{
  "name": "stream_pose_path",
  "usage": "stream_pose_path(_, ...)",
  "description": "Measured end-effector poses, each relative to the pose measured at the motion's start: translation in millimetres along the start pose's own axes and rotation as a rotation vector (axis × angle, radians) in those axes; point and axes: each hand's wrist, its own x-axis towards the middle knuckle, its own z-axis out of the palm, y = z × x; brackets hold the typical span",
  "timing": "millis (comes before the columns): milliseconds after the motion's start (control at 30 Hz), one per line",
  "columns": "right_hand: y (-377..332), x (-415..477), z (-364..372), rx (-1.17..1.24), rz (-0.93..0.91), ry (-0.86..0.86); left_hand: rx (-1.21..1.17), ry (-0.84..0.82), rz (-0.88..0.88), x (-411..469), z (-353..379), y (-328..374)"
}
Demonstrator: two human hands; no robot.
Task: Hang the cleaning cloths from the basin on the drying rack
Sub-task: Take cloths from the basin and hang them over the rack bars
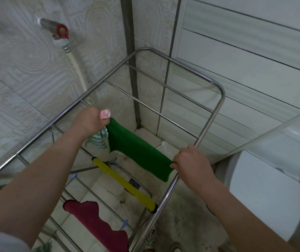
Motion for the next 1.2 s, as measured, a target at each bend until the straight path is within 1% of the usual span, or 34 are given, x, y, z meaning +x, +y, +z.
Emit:
stream_pose_path(100,1,-4,-4,-0.015,-0.004,0.007,0.086,-0.006,0.027,2,0,-1)
stream_pose_path(200,1,-5,-7,-0.033,-0.001,-0.002,-0.013,-0.031,-0.039,7,2,-8)
stream_pose_path(267,1,-5,-9,-0.029,0.014,0.001,-0.035,-0.026,-0.091,9,2,-9)
stream_pose_path(400,1,-5,-9,-0.026,0.04,-0.003,-0.02,0.104,-0.165,5,0,-3)
stream_pose_path(433,1,-5,-8,-0.027,0.053,-0.014,-0.052,0.14,-0.181,1,-3,0)
stream_pose_path(467,2,-6,-8,-0.03,0.071,-0.036,-0.145,0.176,-0.197,-2,-7,4)
stream_pose_path(500,3,-7,-8,-0.036,0.088,-0.053,-0.329,0.2,-0.246,-7,-12,7)
stream_pose_path(567,1,-7,-9,-0.012,0.11,-0.056,-0.852,0.195,-0.379,-22,-27,19)
stream_pose_path(600,0,-7,-12,0.056,0.13,-0.04,-1.069,0.166,-0.42,-30,-34,26)
stream_pose_path(633,-5,-6,-17,0.179,0.15,-0.01,-1.198,0.137,-0.435,-42,-43,32)
stream_pose_path(700,-13,-3,-30,0.585,0.216,0.002,-1.365,0.041,-0.436,-66,-52,48)
stream_pose_path(767,-25,-1,-45,1.064,0.258,-0.078,-1.51,-0.046,-0.422,-92,-55,63)
stream_pose_path(800,-32,-1,-52,1.31,0.281,-0.156,-1.566,-0.084,-0.424,-103,-53,70)
stream_pose_path(833,-39,-3,-58,1.529,0.289,-0.239,-1.614,-0.116,-0.424,-116,-52,76)
stream_pose_path(867,-46,-4,-61,1.687,0.283,-0.305,-1.651,-0.141,-0.423,-127,-49,81)
stream_pose_path(900,-50,-4,-63,1.791,0.282,-0.339,-1.68,-0.168,-0.414,-135,-44,86)
stream_pose_path(933,-54,-5,-64,1.843,0.274,-0.361,-1.706,-0.17,-0.408,-144,-40,89)
stream_pose_path(1033,-58,-5,-63,1.911,0.308,-0.35,-1.821,-0.143,-0.414,-161,-27,92)
stream_pose_path(1100,-54,-10,-63,1.993,0.32,-0.387,-1.907,-0.064,-0.415,-173,-22,91)
stream_pose_path(1200,-46,-17,-66,2.079,0.265,-0.448,-1.957,0.063,-0.471,-190,-13,86)
